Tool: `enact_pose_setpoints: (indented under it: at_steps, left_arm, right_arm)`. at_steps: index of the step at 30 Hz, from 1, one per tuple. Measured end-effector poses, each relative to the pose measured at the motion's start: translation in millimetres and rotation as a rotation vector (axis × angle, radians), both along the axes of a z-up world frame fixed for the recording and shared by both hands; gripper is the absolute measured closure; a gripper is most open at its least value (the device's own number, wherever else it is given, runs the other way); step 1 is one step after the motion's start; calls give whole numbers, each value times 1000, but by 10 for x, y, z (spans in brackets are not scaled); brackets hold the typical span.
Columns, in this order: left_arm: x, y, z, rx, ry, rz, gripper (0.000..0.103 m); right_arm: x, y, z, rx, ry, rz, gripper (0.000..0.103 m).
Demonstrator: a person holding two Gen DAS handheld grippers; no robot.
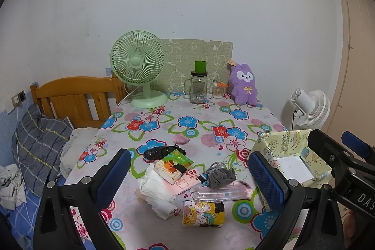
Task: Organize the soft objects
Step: 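Move both tools toward the items on the flowered tablecloth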
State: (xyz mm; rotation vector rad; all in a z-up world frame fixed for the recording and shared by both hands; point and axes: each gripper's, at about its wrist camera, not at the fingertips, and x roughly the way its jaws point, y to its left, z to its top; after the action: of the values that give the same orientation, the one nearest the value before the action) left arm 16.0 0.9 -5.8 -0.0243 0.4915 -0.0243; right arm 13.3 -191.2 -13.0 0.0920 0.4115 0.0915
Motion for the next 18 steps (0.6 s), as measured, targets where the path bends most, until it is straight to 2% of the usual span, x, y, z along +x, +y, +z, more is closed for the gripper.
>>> enact_pose_setpoints:
  at_steps: [18]
  left_arm:
    - [43, 0, -66, -5, 9, -8, 8]
  right_arm:
    - [61, 118, -71, 1, 14, 27, 5]
